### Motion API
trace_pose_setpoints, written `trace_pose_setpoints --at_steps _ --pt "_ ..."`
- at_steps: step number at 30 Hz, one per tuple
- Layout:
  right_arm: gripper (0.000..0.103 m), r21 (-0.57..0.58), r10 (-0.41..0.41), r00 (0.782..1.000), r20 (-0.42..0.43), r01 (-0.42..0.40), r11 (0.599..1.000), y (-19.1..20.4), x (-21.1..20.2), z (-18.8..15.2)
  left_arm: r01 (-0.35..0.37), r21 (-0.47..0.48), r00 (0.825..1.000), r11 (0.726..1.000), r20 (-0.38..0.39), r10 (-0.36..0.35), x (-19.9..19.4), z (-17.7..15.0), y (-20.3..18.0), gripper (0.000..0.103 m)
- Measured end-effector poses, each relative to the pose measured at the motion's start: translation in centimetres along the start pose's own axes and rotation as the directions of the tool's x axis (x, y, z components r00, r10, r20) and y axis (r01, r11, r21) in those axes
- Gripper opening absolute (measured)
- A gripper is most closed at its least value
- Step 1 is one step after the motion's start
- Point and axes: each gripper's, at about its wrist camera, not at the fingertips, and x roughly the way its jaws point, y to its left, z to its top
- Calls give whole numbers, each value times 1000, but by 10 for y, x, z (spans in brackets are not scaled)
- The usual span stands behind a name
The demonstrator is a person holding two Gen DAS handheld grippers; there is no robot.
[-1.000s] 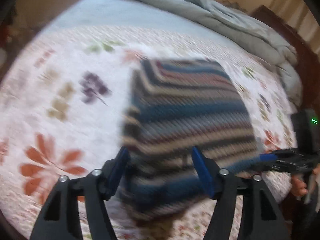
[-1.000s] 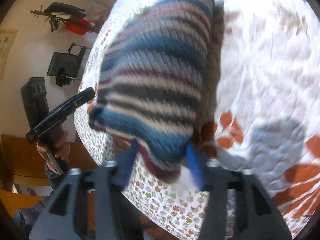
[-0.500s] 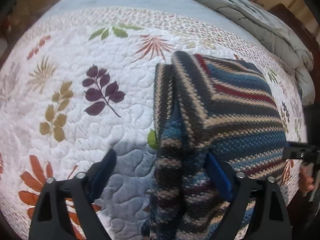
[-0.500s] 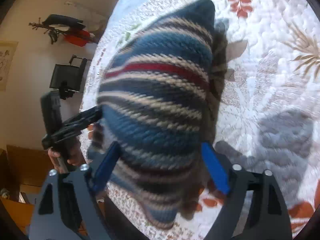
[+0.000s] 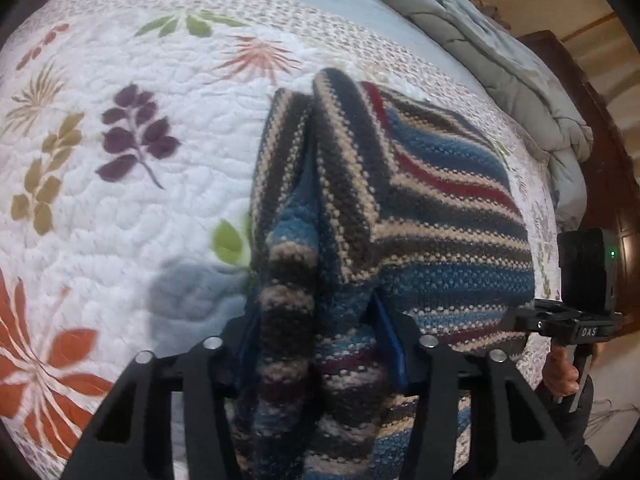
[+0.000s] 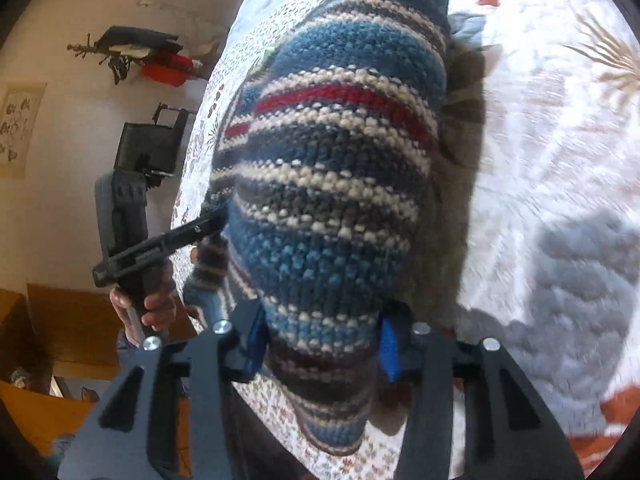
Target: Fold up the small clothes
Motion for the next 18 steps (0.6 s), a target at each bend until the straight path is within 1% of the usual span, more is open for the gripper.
trace_pose_setpoints --at_steps 2,5,7,8,10,11,12,13,14,15,16,17,18 --pt "42 -6 -25 1000 18 25 1000 0 -14 -5 22 14 1000 1000 -11 -22 4 -6 -15 47" --pt "42 19 -59 998 27 59 998 -7 -36 -13 61 41 998 997 -28 -60 18 -13 -41 47" --pt "43 38 -81 996 29 80 996 -15 -43 -13 50 58 999 997 -19 -48 24 -16 -53 50" --pt "44 48 -86 996 16 85 995 -17 -40 -13 28 61 1000 998 -9 -27 28 -16 -57 51" --pt "49 65 -81 997 -9 81 995 -21 -31 -8 -16 72 1000 997 8 15 30 -15 -61 59" --pt "53 58 -82 997 -13 83 995 -21 -28 -7 -36 76 999 996 14 35 29 -15 -62 61" --pt "57 54 -83 996 -13 83 995 -23 -28 -7 -57 78 998 995 21 56 27 -16 -63 66" --pt "59 46 -93 996 -6 93 995 -20 -29 -8 -87 83 996 993 32 85 22 -17 -65 69" --pt "64 29 -114 994 5 113 993 -15 -32 -10 -108 88 994 990 38 105 18 -17 -67 71" --pt "68 11 -144 989 24 144 990 -9 -35 -13 -138 94 990 986 47 134 12 -19 -68 74" --pt "70 -10 -215 975 58 215 976 1 -41 -18 -180 97 983 979 57 175 6 -20 -69 79" --pt "76 -25 -269 960 77 271 962 2 -46 -25 -222 98 974 970 65 216 4 -23 -73 82" --pt "80 -32 -326 940 98 330 943 9 -50 -30 -266 102 963 958 73 260 1 -25 -77 84"
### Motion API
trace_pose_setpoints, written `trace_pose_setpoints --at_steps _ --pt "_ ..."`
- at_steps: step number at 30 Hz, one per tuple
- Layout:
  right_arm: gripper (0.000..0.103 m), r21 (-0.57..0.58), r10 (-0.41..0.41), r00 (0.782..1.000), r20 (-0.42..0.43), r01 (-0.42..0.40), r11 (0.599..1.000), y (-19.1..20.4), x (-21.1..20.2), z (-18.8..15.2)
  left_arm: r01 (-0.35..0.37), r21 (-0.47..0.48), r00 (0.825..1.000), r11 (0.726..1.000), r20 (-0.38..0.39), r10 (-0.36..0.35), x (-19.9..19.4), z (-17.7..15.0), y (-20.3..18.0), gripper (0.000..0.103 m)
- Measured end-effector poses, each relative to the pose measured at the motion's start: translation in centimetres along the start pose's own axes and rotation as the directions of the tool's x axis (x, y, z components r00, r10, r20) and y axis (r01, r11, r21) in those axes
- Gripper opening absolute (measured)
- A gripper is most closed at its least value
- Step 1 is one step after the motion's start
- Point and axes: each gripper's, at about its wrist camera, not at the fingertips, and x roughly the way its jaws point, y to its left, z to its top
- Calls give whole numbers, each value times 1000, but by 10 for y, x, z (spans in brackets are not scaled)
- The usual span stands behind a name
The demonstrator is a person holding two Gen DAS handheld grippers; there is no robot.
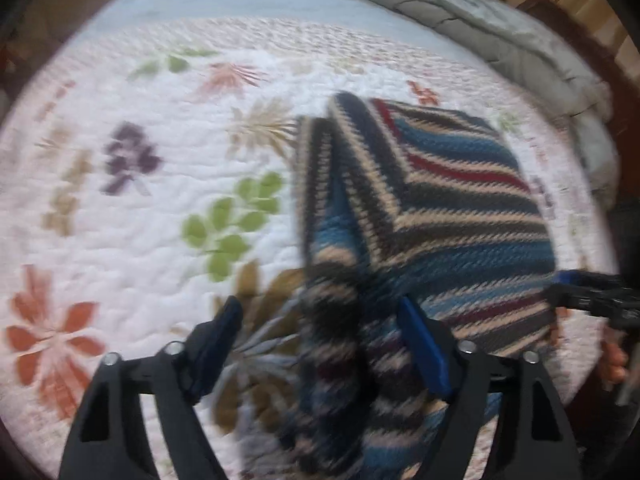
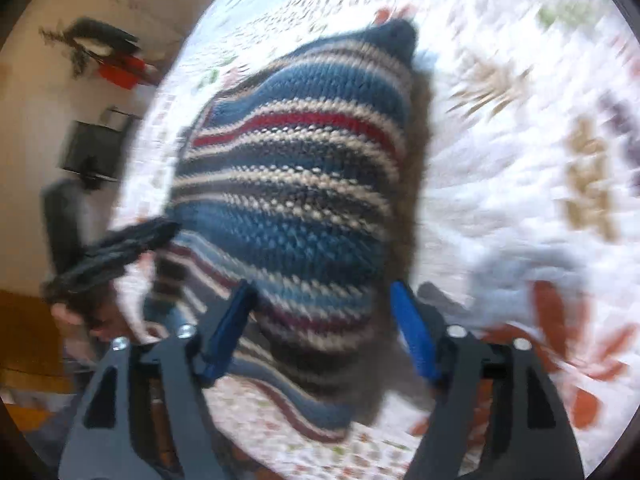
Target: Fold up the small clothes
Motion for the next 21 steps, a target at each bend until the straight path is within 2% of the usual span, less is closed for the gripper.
trace_pose_setpoints --at_steps 1,2,3,4,13,21 --pt "82 1 -73 997 30 73 997 7 -8 -6 -54 11 999 998 8 54 -5 -4 -5 85" --pt "87 8 -111 993 43 111 994 9 -13 -10 -101 15 995 995 15 101 -9 -8 -9 86" --pt "88 40 -164 985 57 162 986 14 -18 -18 -129 13 991 992 23 129 -13 -12 -11 89" --pt "88 54 -180 982 64 177 983 10 -21 -26 -146 9 989 989 31 145 -17 -17 -13 90" --pt "88 65 -177 981 80 172 983 50 -23 -76 -135 14 989 991 61 134 -49 -58 -36 91" --pt "89 63 -204 973 109 198 978 69 -36 -92 -146 25 986 989 81 144 -67 -77 -46 91"
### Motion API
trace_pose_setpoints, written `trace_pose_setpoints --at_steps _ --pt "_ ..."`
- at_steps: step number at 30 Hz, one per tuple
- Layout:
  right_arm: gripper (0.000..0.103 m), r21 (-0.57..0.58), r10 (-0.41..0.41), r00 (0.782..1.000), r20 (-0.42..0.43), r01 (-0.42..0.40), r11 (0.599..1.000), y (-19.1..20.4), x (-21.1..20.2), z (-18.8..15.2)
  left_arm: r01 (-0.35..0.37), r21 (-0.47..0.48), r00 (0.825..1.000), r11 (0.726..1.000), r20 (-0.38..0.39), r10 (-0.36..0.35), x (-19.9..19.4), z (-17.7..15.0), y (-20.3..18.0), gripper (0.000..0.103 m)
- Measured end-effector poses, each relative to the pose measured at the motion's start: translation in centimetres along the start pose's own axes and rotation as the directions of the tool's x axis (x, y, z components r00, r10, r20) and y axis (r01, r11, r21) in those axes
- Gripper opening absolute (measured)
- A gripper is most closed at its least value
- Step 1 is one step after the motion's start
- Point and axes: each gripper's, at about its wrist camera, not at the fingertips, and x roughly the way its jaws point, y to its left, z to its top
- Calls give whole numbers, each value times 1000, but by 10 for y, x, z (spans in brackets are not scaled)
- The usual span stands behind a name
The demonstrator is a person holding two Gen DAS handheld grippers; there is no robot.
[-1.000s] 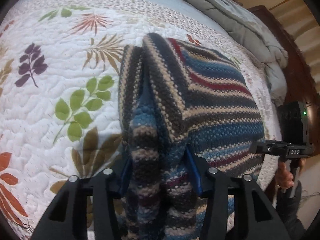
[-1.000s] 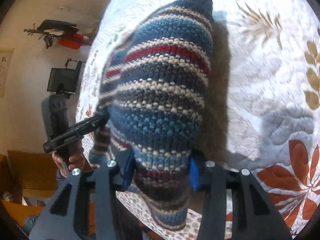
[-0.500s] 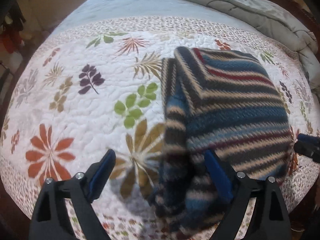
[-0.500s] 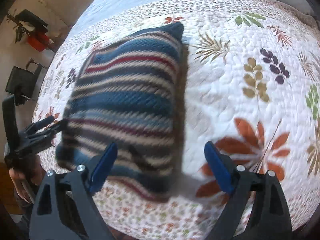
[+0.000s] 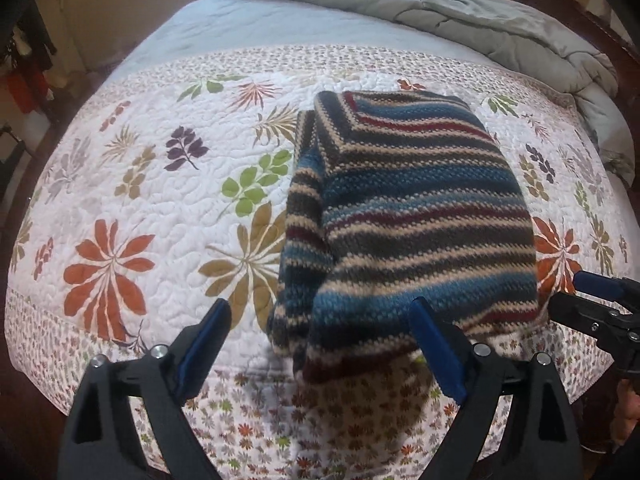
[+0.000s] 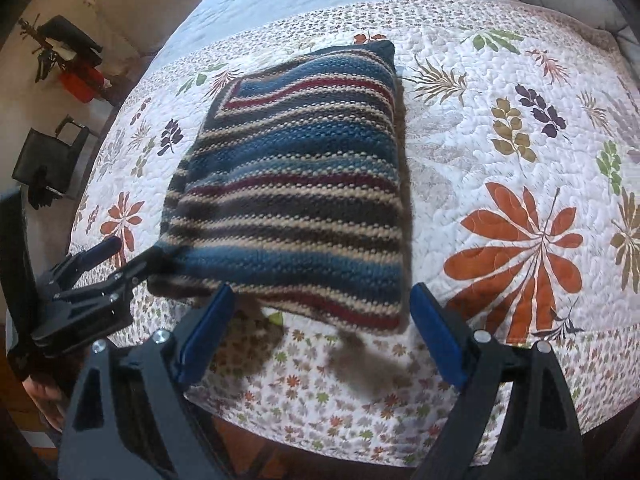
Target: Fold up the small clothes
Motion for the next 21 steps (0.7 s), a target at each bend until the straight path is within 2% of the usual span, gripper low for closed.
trace_pose_setpoints --at_steps 6,21 --pt "89 3 -39 999 10 39 999 7 -1 -6 -16 7 1000 1000 5 16 -5 -7 -1 91" --pt "89 11 -57 998 8 57 998 7 3 -8 -28 19 1000 999 13 28 -8 -9 -3 91"
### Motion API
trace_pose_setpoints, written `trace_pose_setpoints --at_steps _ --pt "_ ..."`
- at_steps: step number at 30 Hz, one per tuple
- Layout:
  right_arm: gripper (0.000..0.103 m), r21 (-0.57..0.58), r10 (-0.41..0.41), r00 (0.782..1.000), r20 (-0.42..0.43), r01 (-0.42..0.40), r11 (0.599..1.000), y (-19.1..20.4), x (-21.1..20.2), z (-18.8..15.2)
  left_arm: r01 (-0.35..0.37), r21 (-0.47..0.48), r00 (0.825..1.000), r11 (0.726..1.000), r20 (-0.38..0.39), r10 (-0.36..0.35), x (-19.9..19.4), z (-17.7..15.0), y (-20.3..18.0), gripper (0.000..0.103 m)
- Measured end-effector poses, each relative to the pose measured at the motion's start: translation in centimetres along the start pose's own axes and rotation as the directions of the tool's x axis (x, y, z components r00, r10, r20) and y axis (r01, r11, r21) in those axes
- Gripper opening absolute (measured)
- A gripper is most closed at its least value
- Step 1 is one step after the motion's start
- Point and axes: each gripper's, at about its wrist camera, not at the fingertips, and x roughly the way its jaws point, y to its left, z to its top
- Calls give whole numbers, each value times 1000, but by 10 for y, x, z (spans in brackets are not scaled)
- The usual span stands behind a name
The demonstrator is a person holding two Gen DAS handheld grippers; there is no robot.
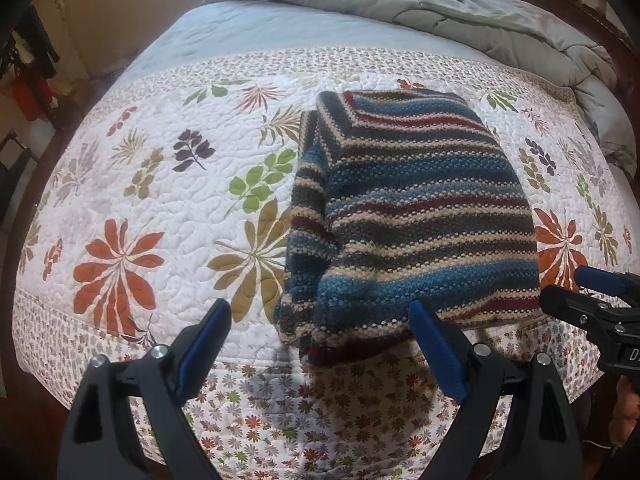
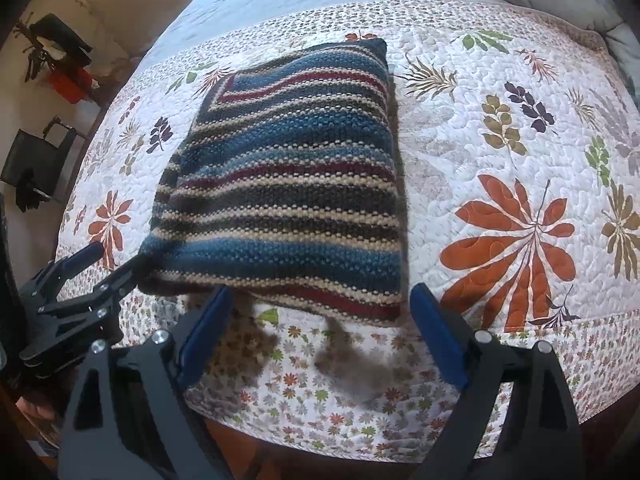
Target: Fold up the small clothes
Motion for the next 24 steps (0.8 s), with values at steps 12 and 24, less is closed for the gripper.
trace_pose_setpoints --at_steps 12,24 --pt "89 -3 -16 1000 -9 16 1000 0 6 -1 -12 12 1000 1000 11 11 1 0 -3 91" --pt "90 5 -30 1000 -9 30 1000 -4 9 0 -10 16 1000 1000 -16 10 8 -2 -5 91"
